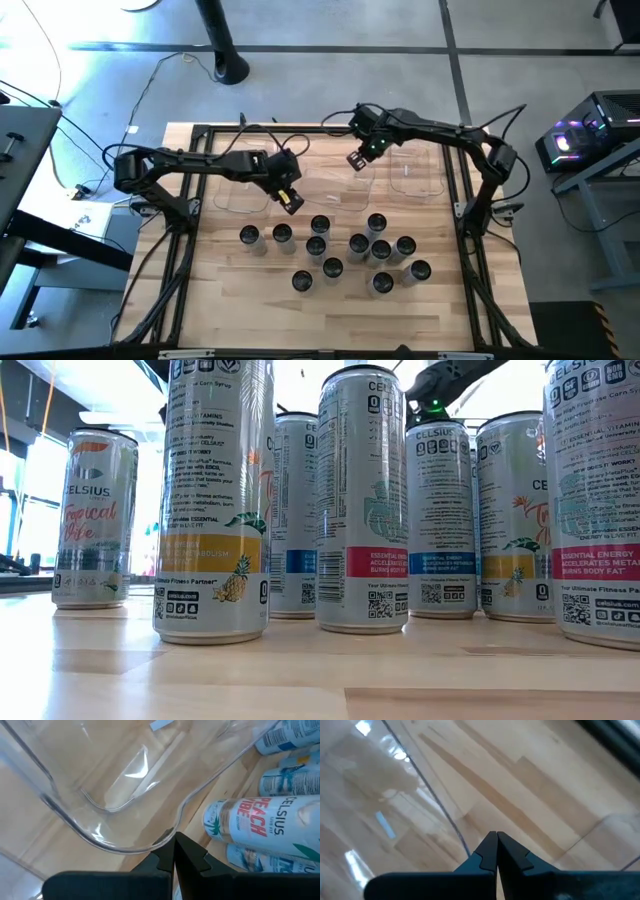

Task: Sort soda cans
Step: Adjust the top center transparent bin

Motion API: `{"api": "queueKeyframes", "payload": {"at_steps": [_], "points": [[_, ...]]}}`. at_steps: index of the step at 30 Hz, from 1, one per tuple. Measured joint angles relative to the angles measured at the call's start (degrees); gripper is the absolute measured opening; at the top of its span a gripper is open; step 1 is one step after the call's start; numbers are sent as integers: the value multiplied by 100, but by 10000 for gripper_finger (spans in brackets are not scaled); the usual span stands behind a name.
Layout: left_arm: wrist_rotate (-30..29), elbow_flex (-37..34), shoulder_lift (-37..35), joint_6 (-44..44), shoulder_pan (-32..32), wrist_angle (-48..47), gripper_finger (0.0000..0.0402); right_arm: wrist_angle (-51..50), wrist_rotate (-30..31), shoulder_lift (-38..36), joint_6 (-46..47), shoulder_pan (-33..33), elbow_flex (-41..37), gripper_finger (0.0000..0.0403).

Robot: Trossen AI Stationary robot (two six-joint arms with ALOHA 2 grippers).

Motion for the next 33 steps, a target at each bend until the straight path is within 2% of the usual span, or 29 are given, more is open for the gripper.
{"api": "queueKeyframes", "payload": {"at_steps": [7, 18, 26, 33], "points": [[-270, 0, 7, 16, 135, 268, 0, -51, -200, 32, 67, -35, -214, 0], [-887, 0, 7, -40, 845, 1007, 0, 44, -485, 32, 426, 148, -376, 0], [-1056, 2, 7, -45, 1387, 1693, 0, 417, -756, 32, 622, 435, -376, 0], [-1008, 2, -126, 198, 1738, 1690, 0, 452, -1099, 23, 791, 685, -376, 0]]}}
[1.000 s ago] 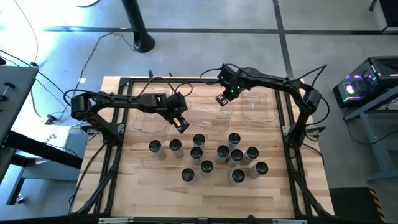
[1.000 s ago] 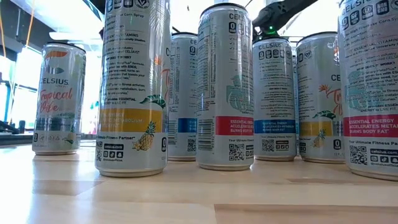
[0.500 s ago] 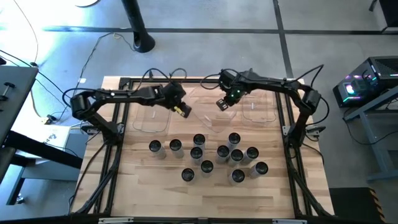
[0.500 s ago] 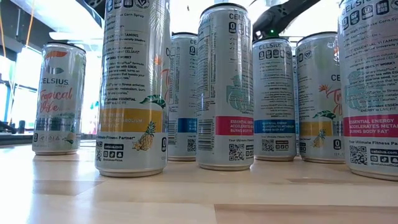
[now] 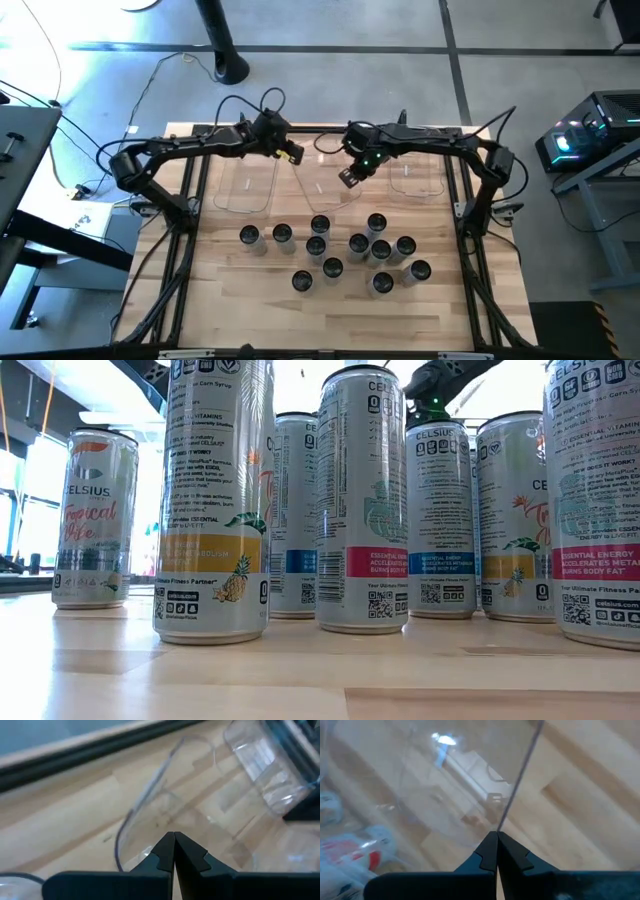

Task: Sort soda cans
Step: Adjust the top center transparent bin

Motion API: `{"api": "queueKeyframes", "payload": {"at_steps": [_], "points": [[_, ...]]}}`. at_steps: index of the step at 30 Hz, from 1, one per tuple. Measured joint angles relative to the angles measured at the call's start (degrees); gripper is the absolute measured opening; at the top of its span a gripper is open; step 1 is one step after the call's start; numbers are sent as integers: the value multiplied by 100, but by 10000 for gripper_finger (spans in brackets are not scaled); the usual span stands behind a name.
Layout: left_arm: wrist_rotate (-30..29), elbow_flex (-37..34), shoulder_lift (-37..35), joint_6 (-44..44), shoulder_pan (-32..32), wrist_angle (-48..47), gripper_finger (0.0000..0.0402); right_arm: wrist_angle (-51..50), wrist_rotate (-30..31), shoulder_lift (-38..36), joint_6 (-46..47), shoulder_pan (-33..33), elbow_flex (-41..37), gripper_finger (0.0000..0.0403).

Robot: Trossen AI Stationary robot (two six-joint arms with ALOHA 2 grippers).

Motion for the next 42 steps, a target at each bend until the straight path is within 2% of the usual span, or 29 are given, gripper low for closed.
{"api": "queueKeyframes", "payload": {"at_steps": [6, 9, 12, 15, 20, 27, 30, 36, 42], "points": [[133, 0, -367, 125, 259, -101, 0, -26, -44, -39, 33, 96, 0, 0], [459, 272, -313, 467, 346, -827, 0, -15, -32, -179, 134, 94, 0, 0], [-102, 651, -221, 989, 253, -1782, 0, 37, 29, -365, 166, 86, 2, 0], [-647, 1012, -263, 1230, 173, -2104, 0, 75, 54, -519, 263, 41, 5, 0], [-619, 1572, -240, 1963, 157, -3150, 0, 159, 72, -610, 292, 1, 7, 0], [-551, 1657, 265, 3035, -9, -4276, 0, 232, -57, -608, 282, 6, 9, 0], [-547, 1648, 497, 3173, -87, -4348, 0, 238, -58, -610, 283, -5, 9, 0], [-421, 1655, 470, 3587, -274, -3697, 0, 230, -74, -612, 305, -4, 9, 0], [-504, 1655, 635, 4406, -269, -3898, 0, 162, -74, -614, 280, 10, 9, 0]]}}
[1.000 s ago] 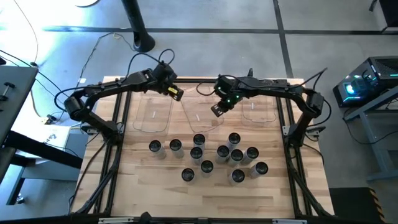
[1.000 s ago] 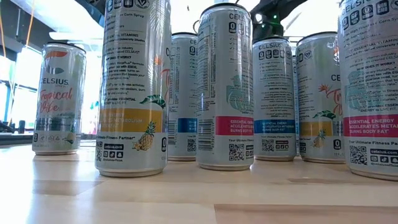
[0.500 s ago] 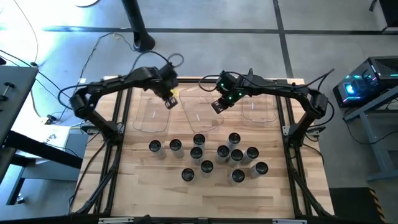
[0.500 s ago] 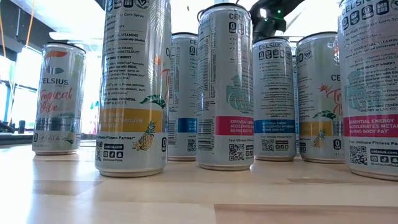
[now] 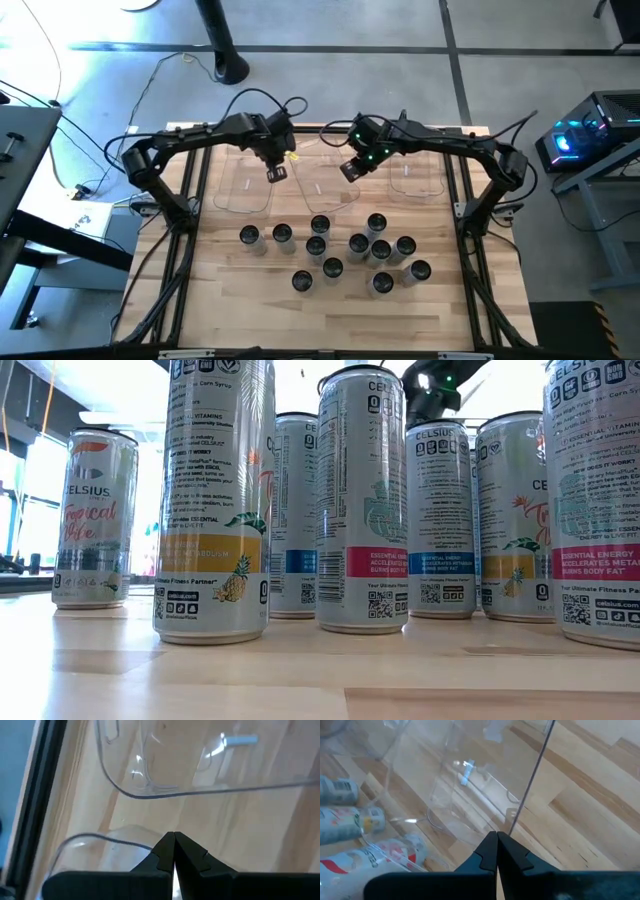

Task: Sort soda cans
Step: Adjust the top center transparent bin

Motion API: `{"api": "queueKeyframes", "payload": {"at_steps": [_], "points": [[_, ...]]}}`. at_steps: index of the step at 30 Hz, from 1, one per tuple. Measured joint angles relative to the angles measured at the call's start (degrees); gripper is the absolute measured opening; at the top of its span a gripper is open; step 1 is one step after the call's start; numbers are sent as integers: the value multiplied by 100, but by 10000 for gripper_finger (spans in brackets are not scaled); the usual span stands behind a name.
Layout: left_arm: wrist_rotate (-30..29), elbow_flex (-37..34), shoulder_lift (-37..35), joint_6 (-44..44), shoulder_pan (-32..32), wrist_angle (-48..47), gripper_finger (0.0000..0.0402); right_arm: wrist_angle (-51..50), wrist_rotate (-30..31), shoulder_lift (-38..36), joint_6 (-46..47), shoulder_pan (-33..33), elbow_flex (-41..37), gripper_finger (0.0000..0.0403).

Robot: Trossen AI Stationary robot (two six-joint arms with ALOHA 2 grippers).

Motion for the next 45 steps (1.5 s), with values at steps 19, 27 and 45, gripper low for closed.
{"api": "queueKeyframes", "payload": {"at_steps": [19, 27, 45], "points": [[20, -4, 479, 511, 20, 816, 0, -505, 199, 11, -305, 25, -199, 0], [-99, -4, 479, 608, 110, 925, 0, -348, 173, 15, -108, 140, -707, 0], [153, 0, 840, 413, 289, 1825, 0, 411, -194, 17, 533, 670, -835, 0]]}}
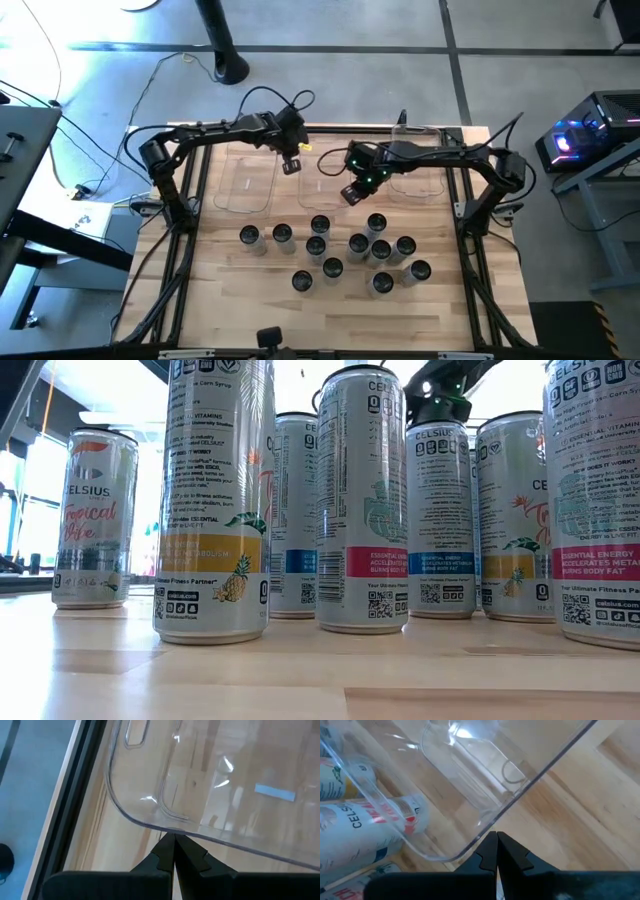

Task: Sort soda cans
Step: Adjust the top center transparent bin, then put the white-yellow soda can into the top left transparent bin

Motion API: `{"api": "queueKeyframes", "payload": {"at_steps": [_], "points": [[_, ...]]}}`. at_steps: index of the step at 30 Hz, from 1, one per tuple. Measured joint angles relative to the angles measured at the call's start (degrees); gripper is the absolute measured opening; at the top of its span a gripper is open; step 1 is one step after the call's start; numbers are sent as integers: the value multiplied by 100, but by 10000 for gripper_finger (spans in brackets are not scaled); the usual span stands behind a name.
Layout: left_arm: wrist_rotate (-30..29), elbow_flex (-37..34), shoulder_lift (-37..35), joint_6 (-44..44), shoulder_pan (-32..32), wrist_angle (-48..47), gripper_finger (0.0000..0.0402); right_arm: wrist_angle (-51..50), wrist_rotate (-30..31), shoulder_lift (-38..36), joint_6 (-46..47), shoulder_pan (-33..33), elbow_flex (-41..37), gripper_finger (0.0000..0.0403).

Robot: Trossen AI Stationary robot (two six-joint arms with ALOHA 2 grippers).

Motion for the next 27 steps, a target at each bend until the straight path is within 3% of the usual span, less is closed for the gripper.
{"api": "queueKeyframes", "payload": {"at_steps": [11, 18, 22, 27], "points": [[-364, 0, -736, -91, 169, -514, 0, -658, 650, -175, -400, -352, 436, 0], [286, 0, -2013, -1211, 0, -1437, 0, -1084, 1122, -175, -818, -451, 1014, 0], [81, 0, -2569, -1750, -751, -1893, 0, -1246, 1382, -175, -987, -499, 1351, 0], [-265, 0, -3043, -2466, -2291, -3058, 0, -1364, 1396, -175, -1119, -530, 1587, 0]]}}
